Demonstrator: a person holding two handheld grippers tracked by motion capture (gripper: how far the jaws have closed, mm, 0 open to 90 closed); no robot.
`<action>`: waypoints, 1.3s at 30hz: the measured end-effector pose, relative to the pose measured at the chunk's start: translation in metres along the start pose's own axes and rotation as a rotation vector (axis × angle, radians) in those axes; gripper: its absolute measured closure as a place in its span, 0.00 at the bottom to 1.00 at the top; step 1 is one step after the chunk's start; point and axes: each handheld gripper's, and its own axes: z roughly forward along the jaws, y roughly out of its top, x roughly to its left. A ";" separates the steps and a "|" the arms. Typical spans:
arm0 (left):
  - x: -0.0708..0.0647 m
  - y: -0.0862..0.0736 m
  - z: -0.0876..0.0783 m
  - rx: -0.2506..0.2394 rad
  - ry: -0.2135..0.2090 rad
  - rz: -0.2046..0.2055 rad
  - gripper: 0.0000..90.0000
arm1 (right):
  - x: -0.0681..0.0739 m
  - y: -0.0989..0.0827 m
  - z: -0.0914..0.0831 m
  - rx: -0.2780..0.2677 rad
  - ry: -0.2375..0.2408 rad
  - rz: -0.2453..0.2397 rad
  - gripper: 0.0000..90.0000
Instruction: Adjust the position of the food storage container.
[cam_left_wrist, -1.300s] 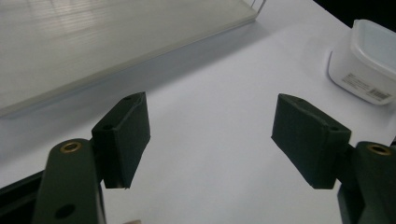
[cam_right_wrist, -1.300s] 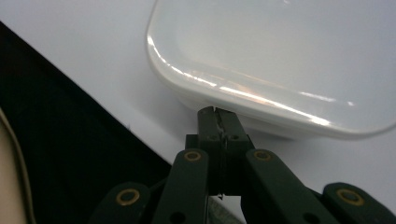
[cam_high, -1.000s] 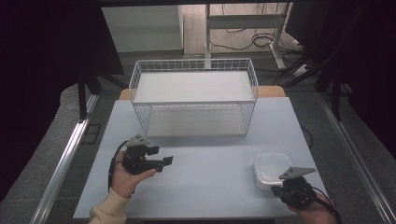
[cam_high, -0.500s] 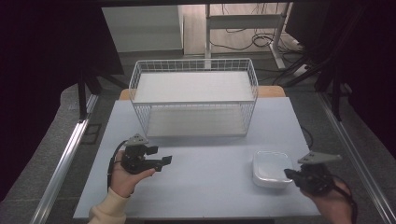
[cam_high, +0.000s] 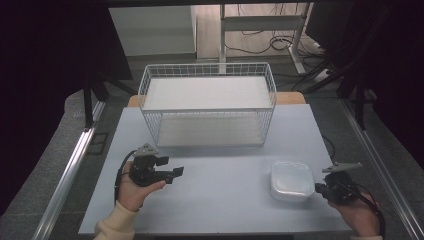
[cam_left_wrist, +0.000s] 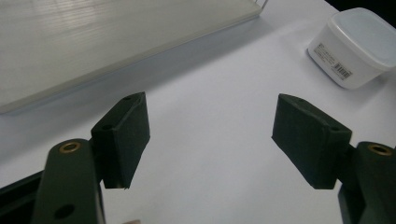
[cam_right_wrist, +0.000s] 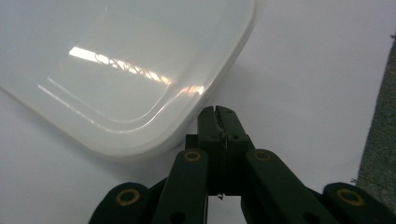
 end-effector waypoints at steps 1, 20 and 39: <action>0.000 0.000 0.000 -0.001 -0.001 0.000 0.30 | 0.002 0.000 0.001 0.010 -0.002 -0.012 1.00; 0.001 -0.001 0.002 0.008 0.001 0.001 0.30 | 0.090 0.027 0.020 0.013 0.103 -0.243 1.00; 0.003 0.000 0.000 0.000 0.008 -0.008 0.30 | 0.034 0.088 0.025 -0.099 0.074 -0.148 1.00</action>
